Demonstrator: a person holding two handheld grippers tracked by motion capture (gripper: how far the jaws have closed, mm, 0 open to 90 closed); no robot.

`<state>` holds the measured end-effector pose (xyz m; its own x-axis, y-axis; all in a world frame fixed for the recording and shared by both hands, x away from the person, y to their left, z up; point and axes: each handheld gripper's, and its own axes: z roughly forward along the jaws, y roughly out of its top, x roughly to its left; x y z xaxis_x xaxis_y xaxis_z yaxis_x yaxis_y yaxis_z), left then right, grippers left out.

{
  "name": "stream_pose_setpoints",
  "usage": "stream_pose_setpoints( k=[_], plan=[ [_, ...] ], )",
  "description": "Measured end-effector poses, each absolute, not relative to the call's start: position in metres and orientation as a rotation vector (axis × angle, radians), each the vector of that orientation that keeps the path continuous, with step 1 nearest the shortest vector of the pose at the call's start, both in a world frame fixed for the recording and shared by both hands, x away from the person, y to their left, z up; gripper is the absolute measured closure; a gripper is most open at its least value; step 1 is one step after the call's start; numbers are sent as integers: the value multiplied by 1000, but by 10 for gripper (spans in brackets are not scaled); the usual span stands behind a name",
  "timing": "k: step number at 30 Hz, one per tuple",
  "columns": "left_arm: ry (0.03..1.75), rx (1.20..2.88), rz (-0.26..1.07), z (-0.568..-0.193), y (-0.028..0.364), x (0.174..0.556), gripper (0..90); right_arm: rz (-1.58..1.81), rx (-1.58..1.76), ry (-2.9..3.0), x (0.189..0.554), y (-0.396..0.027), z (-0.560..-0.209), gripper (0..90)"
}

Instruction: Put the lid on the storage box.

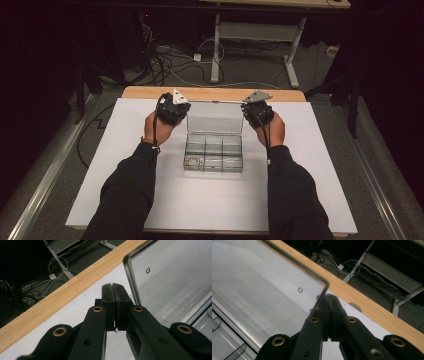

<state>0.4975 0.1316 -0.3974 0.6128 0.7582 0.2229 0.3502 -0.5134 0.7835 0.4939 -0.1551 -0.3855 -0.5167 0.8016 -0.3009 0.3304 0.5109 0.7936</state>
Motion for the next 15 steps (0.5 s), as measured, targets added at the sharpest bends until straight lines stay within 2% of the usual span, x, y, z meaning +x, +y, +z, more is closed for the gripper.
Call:
stream_pose_setpoints(
  k=[15],
  plan=[
    [851, 2082, 762, -389, 134, 486, 851, 971, 936, 2003, 481, -155, -377, 892]
  ],
)
